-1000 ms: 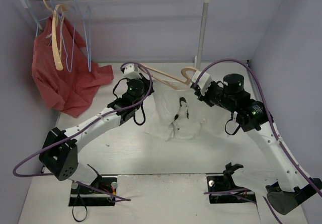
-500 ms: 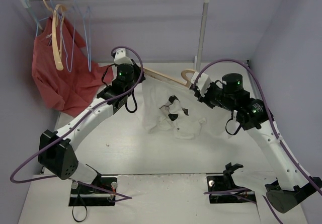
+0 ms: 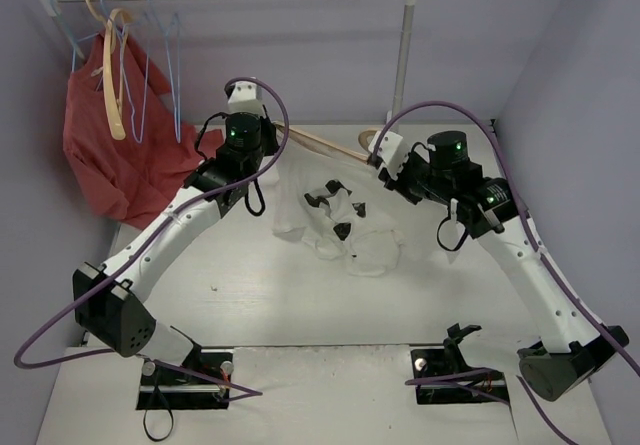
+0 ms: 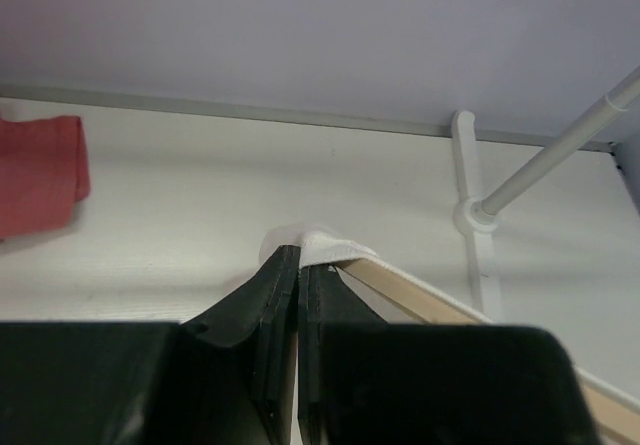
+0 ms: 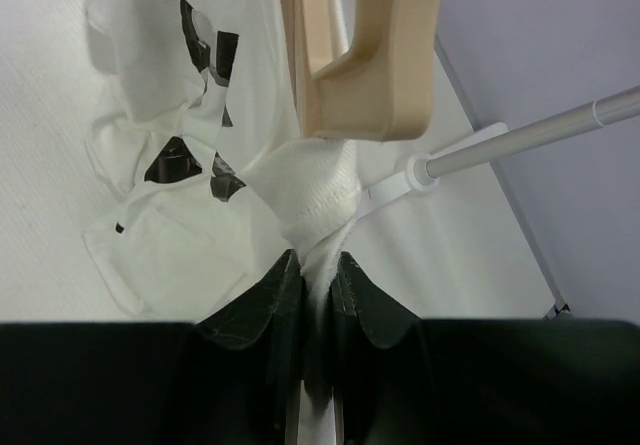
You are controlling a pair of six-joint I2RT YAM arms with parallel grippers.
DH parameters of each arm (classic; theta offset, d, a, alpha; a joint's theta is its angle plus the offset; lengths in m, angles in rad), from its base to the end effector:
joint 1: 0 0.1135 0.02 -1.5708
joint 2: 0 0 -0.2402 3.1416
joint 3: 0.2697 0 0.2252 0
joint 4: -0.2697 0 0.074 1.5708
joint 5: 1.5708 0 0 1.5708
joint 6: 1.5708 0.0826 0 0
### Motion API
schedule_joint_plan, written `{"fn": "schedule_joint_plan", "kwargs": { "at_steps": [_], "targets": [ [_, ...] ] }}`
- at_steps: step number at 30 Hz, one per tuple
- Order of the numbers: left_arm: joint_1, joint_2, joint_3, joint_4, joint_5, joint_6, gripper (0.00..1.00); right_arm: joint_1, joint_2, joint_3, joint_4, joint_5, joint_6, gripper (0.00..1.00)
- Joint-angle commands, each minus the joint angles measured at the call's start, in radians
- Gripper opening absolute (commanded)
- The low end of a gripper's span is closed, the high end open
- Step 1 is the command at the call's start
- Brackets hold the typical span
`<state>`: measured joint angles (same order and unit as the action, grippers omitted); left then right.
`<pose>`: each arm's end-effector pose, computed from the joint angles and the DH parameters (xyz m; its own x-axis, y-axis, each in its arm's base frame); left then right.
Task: Place the t-shirt on the hanger
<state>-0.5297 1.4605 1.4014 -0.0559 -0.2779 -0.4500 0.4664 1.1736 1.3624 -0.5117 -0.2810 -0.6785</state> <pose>0.3275 -0.1655 0.3817 -0.1982 -0.3686 -0.9082 0.1827 0.8964 -0.4037 0.2348 0.1439 0.3860 0.1979 -0.5755 -0.7935 -0.6971 0.4865 -0.5267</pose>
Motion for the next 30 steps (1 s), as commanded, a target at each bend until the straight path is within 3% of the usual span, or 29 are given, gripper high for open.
{"fn": "schedule_joint_plan", "kwargs": {
  "at_steps": [1, 9, 18, 25, 30],
  "targets": [
    [-0.009, -0.065, 0.090, 0.011, -0.046, 0.108, 0.00, 0.005, 0.040, 0.070, -0.020, 0.008, -0.001, 0.00],
    [-0.006, -0.069, 0.113, -0.009, -0.124, 0.181, 0.00, 0.009, 0.009, 0.023, -0.036, 0.042, 0.005, 0.00],
    [-0.006, -0.049, 0.188, -0.031, -0.104, 0.238, 0.00, 0.009, 0.011, 0.018, -0.057, 0.069, 0.014, 0.00],
    [-0.029, -0.080, 0.192, -0.082, 0.058, 0.163, 0.00, 0.009, 0.011, 0.020, 0.053, 0.011, 0.053, 0.00],
    [-0.113, -0.103, 0.191, -0.117, 0.077, 0.162, 0.00, 0.009, 0.026, 0.067, 0.166, -0.050, 0.077, 0.00]
  ]
}}
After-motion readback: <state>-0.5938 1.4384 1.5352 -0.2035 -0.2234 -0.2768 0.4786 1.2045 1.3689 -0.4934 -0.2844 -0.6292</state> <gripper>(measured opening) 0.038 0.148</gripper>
